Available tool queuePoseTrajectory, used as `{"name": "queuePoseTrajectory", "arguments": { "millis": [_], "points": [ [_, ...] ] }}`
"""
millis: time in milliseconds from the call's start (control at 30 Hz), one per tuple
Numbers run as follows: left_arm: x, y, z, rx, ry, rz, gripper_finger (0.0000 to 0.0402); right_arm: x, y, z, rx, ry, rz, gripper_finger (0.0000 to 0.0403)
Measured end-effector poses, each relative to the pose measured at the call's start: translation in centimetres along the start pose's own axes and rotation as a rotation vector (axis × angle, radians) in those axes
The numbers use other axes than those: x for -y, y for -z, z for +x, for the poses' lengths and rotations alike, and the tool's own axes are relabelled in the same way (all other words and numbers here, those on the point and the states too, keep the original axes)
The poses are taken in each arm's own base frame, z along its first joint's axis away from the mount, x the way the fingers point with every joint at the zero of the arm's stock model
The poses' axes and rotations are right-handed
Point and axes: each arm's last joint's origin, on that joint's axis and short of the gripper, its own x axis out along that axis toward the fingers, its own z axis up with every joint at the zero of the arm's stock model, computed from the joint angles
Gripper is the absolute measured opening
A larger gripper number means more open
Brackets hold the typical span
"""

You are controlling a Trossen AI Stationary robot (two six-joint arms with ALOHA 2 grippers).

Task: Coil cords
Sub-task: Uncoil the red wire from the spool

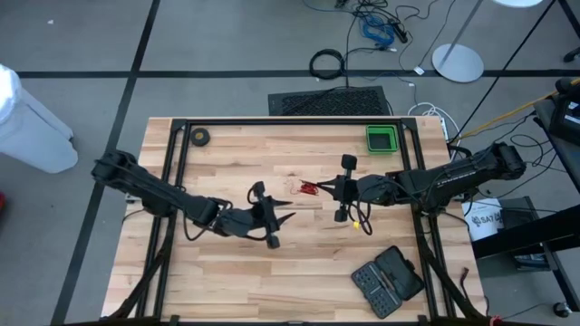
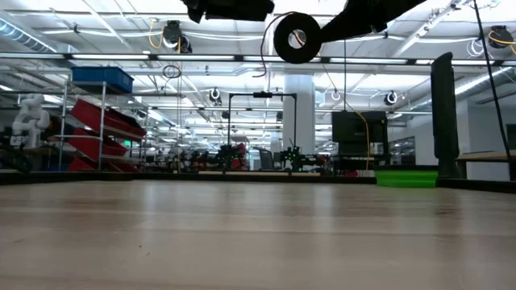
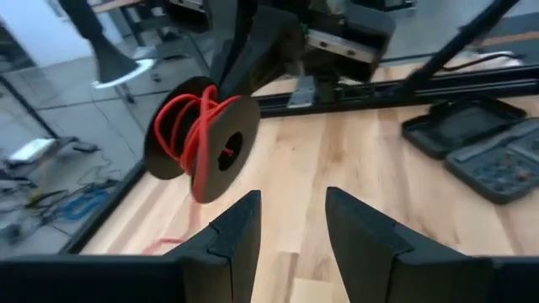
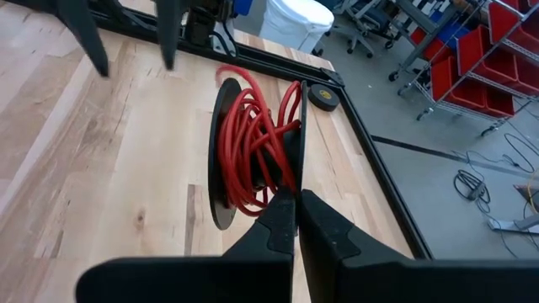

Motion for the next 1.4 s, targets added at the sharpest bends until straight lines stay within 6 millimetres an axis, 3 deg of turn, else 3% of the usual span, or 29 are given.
{"name": "queuePoseTrajectory", "arguments": {
  "millis": [133,633,833,1067,1400],
  "points": [
    [-0.1,0.2,0.3,-0.009,-0.083,0.019,0.0142,0.0,0.1,0.0,-0.008,-0.002,-0.004,0.0000],
    [0.2,0.2,0.0,-0.004,-0.066,0.044,0.0142,0.0,0.3,0.0,-0.024,-0.004,-0.013,0.0000],
    [0.8,-1.1,-2.1,0.053,0.045,0.086,0.0142,-0.1,0.3,0.0,-0.025,-0.005,-0.015,0.0000],
    [-0.5,-3.2,-4.9,0.118,0.045,-0.002,0.0142,-0.1,0.3,0.0,-0.025,-0.005,-0.020,0.0000],
    [-0.9,-1.5,-3.8,-0.001,-0.109,0.028,0.0142,-0.2,0.2,0.0,-0.010,-0.057,-0.010,0.0000]
  ]
}}
